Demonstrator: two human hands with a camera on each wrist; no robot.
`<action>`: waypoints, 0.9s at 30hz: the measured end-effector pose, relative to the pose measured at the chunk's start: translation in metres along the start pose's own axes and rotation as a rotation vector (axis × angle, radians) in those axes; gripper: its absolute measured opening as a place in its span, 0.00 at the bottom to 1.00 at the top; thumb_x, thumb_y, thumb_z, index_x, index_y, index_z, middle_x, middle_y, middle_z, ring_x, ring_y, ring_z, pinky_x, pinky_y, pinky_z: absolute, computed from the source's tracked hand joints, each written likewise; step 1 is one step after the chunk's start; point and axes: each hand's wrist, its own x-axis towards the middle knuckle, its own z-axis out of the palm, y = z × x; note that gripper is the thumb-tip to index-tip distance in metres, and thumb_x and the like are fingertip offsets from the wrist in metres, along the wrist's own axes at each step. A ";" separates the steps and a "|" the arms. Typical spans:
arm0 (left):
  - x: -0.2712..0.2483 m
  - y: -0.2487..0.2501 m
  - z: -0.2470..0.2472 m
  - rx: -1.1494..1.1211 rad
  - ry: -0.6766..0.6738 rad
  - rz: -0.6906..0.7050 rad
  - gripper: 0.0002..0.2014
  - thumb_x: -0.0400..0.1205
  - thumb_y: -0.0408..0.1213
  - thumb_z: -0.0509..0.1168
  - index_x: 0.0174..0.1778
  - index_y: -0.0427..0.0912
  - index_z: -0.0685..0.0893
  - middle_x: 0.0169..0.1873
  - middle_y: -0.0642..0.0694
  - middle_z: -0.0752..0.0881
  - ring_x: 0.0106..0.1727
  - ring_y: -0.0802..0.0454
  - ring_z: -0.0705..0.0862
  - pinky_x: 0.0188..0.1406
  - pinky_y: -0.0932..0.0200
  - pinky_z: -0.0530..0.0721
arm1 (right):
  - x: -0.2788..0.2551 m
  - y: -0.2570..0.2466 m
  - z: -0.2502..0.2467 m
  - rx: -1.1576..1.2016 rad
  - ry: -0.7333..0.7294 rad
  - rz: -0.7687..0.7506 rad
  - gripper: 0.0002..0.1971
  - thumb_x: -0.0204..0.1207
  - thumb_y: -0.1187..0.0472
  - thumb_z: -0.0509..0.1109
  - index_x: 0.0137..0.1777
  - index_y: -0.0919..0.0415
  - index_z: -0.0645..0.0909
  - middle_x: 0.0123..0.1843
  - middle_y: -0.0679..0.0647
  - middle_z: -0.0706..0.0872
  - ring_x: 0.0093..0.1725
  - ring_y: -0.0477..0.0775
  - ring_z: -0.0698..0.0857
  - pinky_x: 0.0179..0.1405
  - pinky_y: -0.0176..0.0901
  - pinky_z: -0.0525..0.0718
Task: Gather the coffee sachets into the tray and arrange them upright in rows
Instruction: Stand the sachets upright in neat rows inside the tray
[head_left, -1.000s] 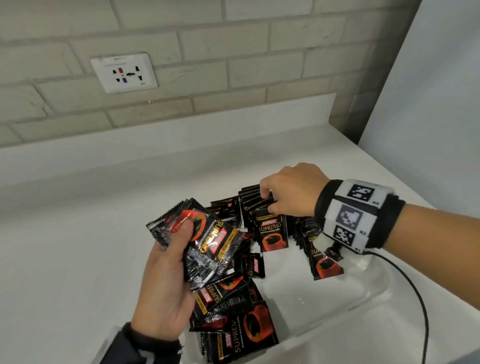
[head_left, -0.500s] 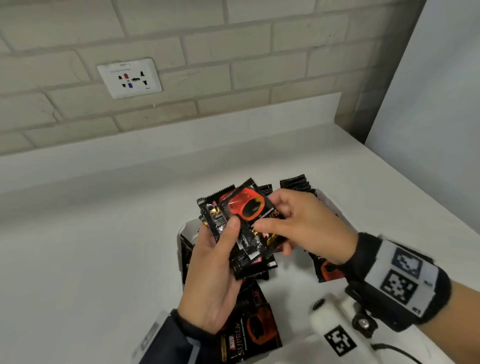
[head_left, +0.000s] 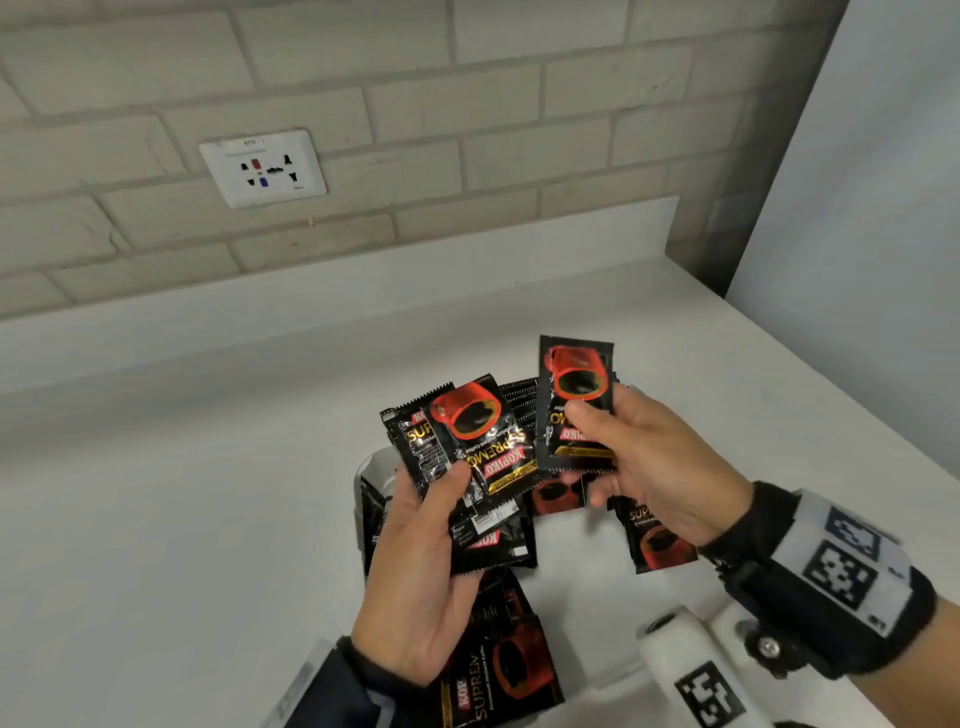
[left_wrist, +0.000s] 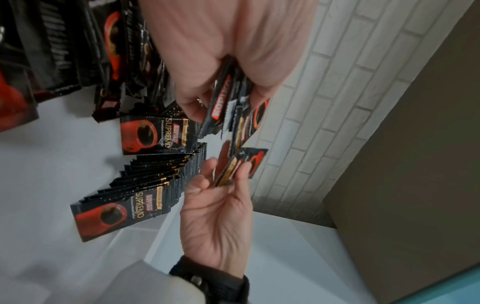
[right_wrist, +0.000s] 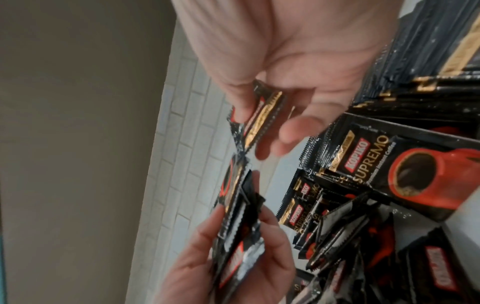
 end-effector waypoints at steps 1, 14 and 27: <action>0.000 0.000 0.000 0.004 0.006 0.011 0.17 0.76 0.33 0.61 0.61 0.44 0.81 0.53 0.40 0.89 0.55 0.42 0.87 0.57 0.43 0.81 | -0.001 -0.001 -0.001 0.017 0.022 -0.013 0.10 0.77 0.56 0.64 0.55 0.55 0.79 0.44 0.53 0.86 0.32 0.44 0.84 0.20 0.33 0.76; 0.003 -0.006 0.005 0.174 0.002 0.245 0.20 0.70 0.31 0.63 0.59 0.48 0.79 0.50 0.42 0.90 0.52 0.39 0.88 0.50 0.39 0.85 | -0.001 0.002 0.007 -0.093 0.026 -0.044 0.13 0.70 0.67 0.73 0.53 0.55 0.79 0.45 0.54 0.89 0.42 0.50 0.88 0.51 0.51 0.86; -0.012 0.043 -0.037 0.097 0.139 0.453 0.14 0.81 0.26 0.57 0.50 0.50 0.82 0.43 0.49 0.91 0.41 0.53 0.90 0.34 0.57 0.89 | 0.011 -0.071 -0.027 -1.191 -0.155 -0.227 0.09 0.73 0.58 0.71 0.42 0.46 0.72 0.40 0.43 0.82 0.36 0.45 0.83 0.32 0.34 0.78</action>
